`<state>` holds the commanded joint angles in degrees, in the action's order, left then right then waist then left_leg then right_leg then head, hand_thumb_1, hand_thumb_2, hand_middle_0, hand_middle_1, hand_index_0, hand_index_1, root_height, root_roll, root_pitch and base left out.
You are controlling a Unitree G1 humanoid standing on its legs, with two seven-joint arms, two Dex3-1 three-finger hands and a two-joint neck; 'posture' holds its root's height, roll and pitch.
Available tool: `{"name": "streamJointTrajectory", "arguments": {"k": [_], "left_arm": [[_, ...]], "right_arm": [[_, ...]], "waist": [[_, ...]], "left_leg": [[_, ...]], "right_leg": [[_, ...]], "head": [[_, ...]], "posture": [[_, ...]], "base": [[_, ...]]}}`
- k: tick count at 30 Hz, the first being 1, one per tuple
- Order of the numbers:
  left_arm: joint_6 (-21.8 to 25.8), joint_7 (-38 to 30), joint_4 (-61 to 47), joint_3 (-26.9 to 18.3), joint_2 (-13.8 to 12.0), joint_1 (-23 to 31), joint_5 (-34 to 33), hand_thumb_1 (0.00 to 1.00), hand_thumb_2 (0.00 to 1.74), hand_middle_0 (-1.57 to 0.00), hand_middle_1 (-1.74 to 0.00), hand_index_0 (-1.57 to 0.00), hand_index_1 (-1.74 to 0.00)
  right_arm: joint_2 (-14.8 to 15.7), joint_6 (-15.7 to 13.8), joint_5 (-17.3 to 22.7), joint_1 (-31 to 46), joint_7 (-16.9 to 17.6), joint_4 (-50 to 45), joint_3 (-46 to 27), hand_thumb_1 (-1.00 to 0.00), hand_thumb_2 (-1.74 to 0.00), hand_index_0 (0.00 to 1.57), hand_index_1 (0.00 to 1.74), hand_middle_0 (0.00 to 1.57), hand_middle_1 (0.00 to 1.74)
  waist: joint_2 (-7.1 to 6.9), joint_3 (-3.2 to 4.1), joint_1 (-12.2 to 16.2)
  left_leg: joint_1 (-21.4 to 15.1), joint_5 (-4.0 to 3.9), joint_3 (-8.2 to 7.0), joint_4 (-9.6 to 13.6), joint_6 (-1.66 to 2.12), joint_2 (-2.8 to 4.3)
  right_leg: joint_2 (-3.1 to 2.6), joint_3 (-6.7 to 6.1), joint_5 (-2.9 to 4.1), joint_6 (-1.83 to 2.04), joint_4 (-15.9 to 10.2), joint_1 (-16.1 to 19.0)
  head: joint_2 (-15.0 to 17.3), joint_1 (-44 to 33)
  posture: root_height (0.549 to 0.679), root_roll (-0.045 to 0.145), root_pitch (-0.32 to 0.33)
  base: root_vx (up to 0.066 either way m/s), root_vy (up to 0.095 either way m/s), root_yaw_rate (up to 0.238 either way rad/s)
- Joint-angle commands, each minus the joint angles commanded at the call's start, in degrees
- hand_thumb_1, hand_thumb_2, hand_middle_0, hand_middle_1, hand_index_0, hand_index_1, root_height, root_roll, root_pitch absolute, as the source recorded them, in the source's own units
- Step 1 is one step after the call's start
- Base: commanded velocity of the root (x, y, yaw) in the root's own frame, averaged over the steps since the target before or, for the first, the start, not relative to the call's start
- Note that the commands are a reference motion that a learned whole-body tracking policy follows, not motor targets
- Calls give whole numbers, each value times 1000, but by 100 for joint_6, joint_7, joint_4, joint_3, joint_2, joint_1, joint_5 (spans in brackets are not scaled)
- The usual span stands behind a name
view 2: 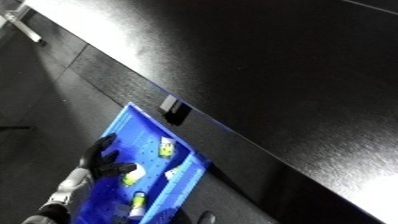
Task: Pick up the object and place it into the box
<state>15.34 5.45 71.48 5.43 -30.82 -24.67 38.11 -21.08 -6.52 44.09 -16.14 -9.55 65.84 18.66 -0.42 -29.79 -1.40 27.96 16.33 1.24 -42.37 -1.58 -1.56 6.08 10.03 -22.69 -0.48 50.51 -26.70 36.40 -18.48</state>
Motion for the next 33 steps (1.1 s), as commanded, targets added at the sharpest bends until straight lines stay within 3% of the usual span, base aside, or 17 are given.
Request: {"name": "streamJointTrajectory", "arguments": {"k": [4, 7, 12, 16, 19, 23, 28, 33], "left_arm": [[-35, -16, -191, 292, 258, 64, -159, 0, 0, 0, 0, 0, 0], [-84, -93, -324, 540, 467, 51, -255, 0, 0, 0, 0, 0, 0], [-143, -156, -391, 701, 624, 100, -345, 0, 0, 0, 0, 0, 0], [-187, -143, -391, 701, 672, 185, -353, 0, 0, 0, 0, 0, 0], [-224, -45, -363, 662, 711, 333, -389, 0, 0, 0, 0, 0, 0], [-263, 21, -352, 664, 734, 429, -413, 0, 0, 0, 0, 0, 0], [-439, 285, -329, 694, 805, 527, -391, 0, 0, 0, 0, 0, 0], [-470, 516, -305, 745, 899, 600, -336, 0, 0, 0, 0, 0, 0]], "right_arm": [[-9, -19, -80, -171, 10, 127, -76, 0, 0, 0, 0, 0, 0], [-81, 39, -166, -344, 6, 204, -133, 0, 0, 0, 0, 0, 0], [-141, 47, -345, -430, -48, 283, -210, 0, 0, 0, 0, 0, 0], [-173, 45, -448, -448, -93, 306, -254, 0, 0, 0, 0, 0, 0], [-193, 58, -576, -433, -130, 306, -298, 0, 0, 0, 0, 0, 0], [-214, 78, -634, -417, -162, 319, -331, 0, 0, 0, 0, 0, 0], [-204, 134, -684, -376, -182, 324, -385, 0, 0, 0, 0, 0, 0], [-187, 127, -695, -333, -200, 358, -476, 0, 0, 0, 0, 0, 0]], "waist": [[56, 0, 36], [93, 0, 96], [132, 0, 181], [152, 0, 216], [175, 0, 257], [199, 0, 276], [233, 0, 300], [265, 5, 325]], "left_leg": [[-72, -47, -28, 116, 32, 23], [-102, -41, -65, 128, 46, 40], [-119, 77, -118, -15, -14, 35], [-123, 161, -162, -107, -57, 27], [-144, 245, -207, -192, -106, 30], [-183, 274, -224, -198, -123, 32], [-331, 265, -232, -86, -119, 30], [-557, 191, -249, 167, -74, 46]], "right_leg": [[-2, -50, 105, 31, -79, -20], [11, -93, 239, 65, -183, -50], [27, -143, 325, 93, -179, -100], [16, -176, 338, 98, -152, -126], [-16, -218, 307, 78, -93, -131], [-38, -243, 283, 62, -69, -112], [-63, -290, 275, 47, -133, 1], [-76, -325, 318, 62, -336, 186]], "head": [[235, 1065], [530, 1951], [513, 2676], [356, 3007], [159, 3356], [46, 3492], [-66, 3541], [-76, 3357]], "posture": [[626, 32, 15], [627, 33, 17], [626, 33, 11], [626, 33, 9], [625, 32, 6], [624, 32, 4], [626, 32, -2], [631, 34, -9]], "base": [[-49, 41, -85], [-37, 47, -73], [4, 50, -125], [3, 41, -155], [15, 36, -145], [22, 26, -94], [30, 6, -40], [27, -3, -22]]}}
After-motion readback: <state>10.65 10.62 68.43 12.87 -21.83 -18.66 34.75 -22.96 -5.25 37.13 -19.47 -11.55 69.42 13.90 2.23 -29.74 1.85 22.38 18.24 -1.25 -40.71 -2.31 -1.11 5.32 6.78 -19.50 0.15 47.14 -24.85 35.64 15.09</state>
